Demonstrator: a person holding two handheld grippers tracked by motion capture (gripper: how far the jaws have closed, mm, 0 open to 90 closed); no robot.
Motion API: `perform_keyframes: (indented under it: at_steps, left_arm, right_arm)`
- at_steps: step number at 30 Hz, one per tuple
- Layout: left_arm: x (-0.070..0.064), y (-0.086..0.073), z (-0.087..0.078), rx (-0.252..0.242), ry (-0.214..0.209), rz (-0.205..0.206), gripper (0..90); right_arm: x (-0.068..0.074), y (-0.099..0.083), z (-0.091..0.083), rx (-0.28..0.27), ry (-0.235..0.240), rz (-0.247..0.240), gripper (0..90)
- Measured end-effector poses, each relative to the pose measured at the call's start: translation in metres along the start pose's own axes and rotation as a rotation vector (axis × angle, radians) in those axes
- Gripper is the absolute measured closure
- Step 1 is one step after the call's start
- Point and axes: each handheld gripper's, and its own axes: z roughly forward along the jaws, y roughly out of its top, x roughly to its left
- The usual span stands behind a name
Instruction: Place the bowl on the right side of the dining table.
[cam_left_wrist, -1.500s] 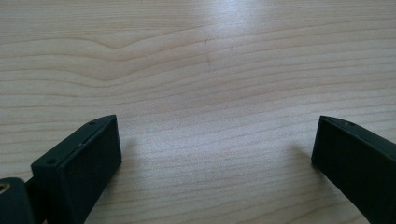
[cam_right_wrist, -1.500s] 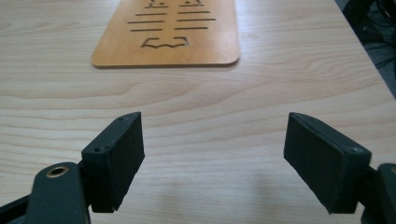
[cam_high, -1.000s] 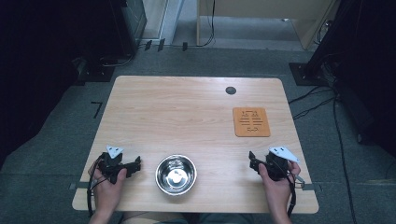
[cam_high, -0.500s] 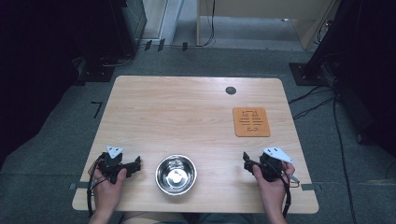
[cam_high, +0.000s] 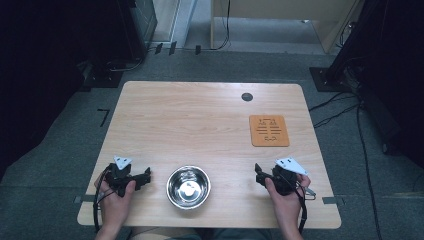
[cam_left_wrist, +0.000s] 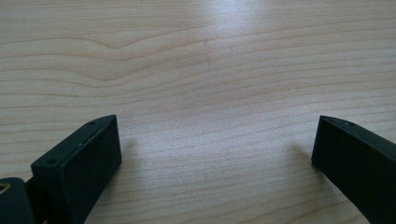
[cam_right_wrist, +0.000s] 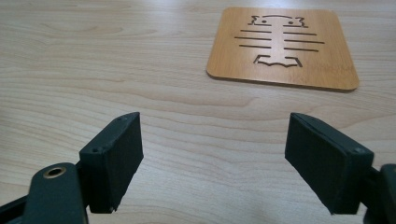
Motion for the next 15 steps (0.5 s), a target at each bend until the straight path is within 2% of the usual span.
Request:
perform_keyframes:
  at_steps: [15]
  left_arm:
    - [0.0,0.0,0.0,0.0,0.0,0.0,1.2]
  right_arm:
    - [0.015,-0.001,0.002,0.003,0.023,-0.024,19.1]
